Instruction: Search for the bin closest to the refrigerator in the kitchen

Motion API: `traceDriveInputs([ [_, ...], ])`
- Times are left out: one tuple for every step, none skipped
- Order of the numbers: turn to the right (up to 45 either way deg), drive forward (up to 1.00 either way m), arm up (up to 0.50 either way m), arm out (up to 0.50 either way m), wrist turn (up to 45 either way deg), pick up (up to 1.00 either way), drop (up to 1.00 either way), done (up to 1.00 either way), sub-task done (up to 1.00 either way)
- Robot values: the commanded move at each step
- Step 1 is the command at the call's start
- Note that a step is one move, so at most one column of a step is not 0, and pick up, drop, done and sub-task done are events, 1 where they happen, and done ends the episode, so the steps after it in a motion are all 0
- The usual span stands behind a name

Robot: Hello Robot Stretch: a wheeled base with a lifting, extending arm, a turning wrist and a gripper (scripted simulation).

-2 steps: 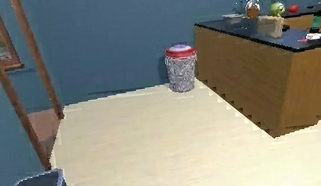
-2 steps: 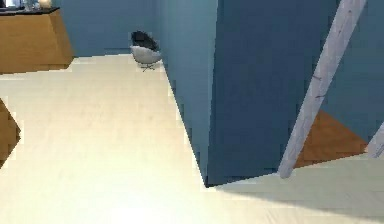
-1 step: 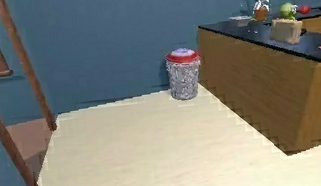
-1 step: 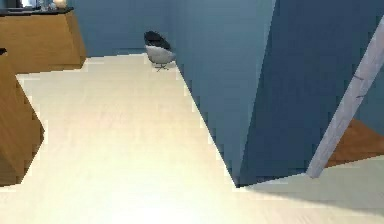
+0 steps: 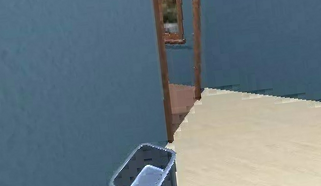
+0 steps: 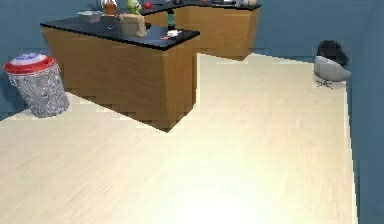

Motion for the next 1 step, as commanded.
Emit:
traceDriveInputs([
  [0.0, 0.00, 0.00, 0.00, 0.0, 0.00, 0.00, 1.00, 0.00],
])
